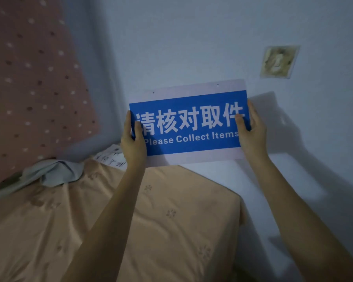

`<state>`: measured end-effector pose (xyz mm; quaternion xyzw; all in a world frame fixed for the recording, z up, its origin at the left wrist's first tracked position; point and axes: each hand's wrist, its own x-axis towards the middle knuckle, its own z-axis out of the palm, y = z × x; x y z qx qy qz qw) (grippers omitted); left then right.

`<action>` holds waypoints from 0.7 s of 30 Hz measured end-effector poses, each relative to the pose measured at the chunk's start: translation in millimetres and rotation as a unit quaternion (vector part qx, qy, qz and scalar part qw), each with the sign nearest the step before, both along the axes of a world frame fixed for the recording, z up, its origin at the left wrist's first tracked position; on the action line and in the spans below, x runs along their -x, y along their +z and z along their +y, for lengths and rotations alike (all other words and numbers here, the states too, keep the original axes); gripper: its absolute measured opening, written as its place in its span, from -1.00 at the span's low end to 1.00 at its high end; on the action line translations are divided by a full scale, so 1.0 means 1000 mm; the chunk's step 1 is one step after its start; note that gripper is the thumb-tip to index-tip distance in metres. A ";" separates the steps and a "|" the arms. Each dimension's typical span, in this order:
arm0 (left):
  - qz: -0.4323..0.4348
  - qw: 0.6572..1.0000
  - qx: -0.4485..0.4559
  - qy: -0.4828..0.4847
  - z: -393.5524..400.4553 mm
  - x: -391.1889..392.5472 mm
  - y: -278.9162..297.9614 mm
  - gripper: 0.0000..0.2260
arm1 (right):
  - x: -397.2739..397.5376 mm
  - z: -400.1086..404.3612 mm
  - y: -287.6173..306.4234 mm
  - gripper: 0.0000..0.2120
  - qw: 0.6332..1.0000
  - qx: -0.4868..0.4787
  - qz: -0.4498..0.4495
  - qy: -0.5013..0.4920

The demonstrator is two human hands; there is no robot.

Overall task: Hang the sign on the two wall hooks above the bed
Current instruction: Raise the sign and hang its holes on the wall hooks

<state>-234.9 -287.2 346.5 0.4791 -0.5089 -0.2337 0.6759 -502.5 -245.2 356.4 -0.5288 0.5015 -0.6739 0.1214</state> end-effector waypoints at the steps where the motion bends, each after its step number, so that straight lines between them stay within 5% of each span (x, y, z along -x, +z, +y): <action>1: -0.001 1.000 0.008 -0.008 -0.004 0.012 0.006 -0.59 | 0.010 0.002 0.006 -0.55 1.000 0.008 0.000 -0.010; 21: 0.037 0.966 0.112 -0.228 -0.035 0.266 0.098 -0.58 | 0.210 0.086 0.088 -0.56 0.958 0.082 0.004 -0.275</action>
